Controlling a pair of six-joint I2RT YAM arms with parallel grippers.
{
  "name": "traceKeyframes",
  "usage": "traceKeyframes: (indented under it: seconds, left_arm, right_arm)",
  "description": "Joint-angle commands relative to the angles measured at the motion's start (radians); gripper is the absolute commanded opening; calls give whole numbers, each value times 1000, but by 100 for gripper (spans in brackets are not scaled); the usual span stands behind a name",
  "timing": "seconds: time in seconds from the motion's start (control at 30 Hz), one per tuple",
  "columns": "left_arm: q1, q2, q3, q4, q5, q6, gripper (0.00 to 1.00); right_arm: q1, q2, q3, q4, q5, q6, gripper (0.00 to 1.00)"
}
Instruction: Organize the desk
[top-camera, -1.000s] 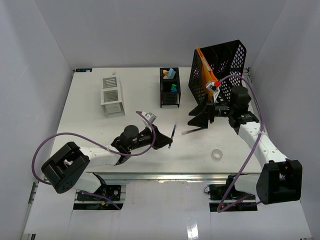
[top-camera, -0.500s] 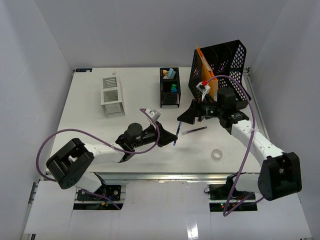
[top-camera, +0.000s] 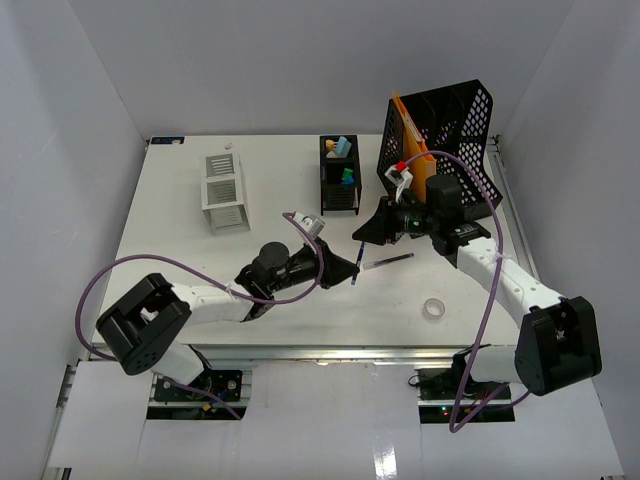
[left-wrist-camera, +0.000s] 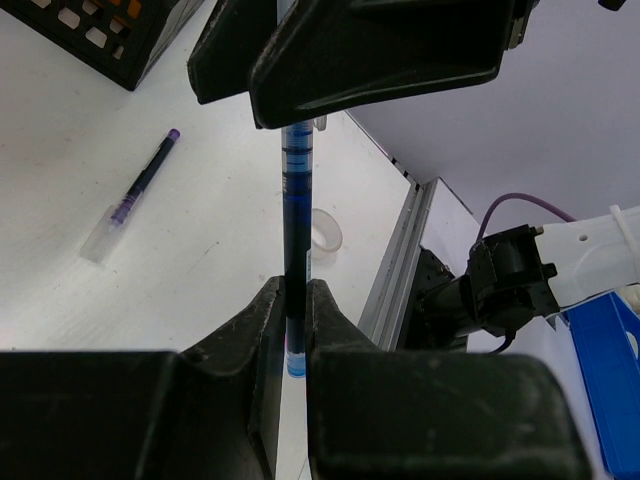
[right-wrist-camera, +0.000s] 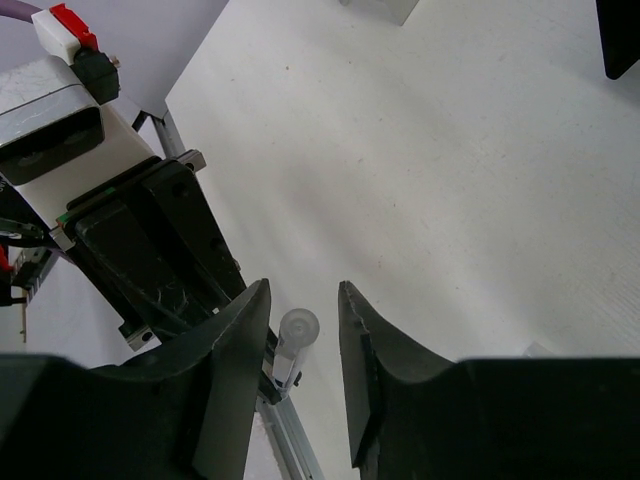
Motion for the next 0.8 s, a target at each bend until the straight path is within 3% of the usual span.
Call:
traceKeyframes:
  seconds: [0.0,0.1,0.23,0.3,0.33,0.53,0.77]
  left_arm:
    - [-5,-15,39,-22,-40,19,12]
    - [-4,-16,41,-36,-56,18,24]
    - [-5,-14,47,-47,-57,21,45]
    - [-5,-18,46,-44,-41,43,70]
    - [-5,-24,47,-50,-31,51,94]
    - [-5,-148,47,-182,-80,173,98]
    - [-4,-487,15,-492,-308,279,98]
  right_arm:
    - [5,-11,29,48,-34,-4,24]
    - [4,-2,31,59,-71,-6,10]
    - [4,3,37,67,-101,-12,8]
    - [4,5,45,63,-109,-19,8]
    - [4,10,53,57,-112,-27,8]
    - [4,64,152,-4,-110,-102,8]
    - [42,254,404,-87,-31,-238,8]
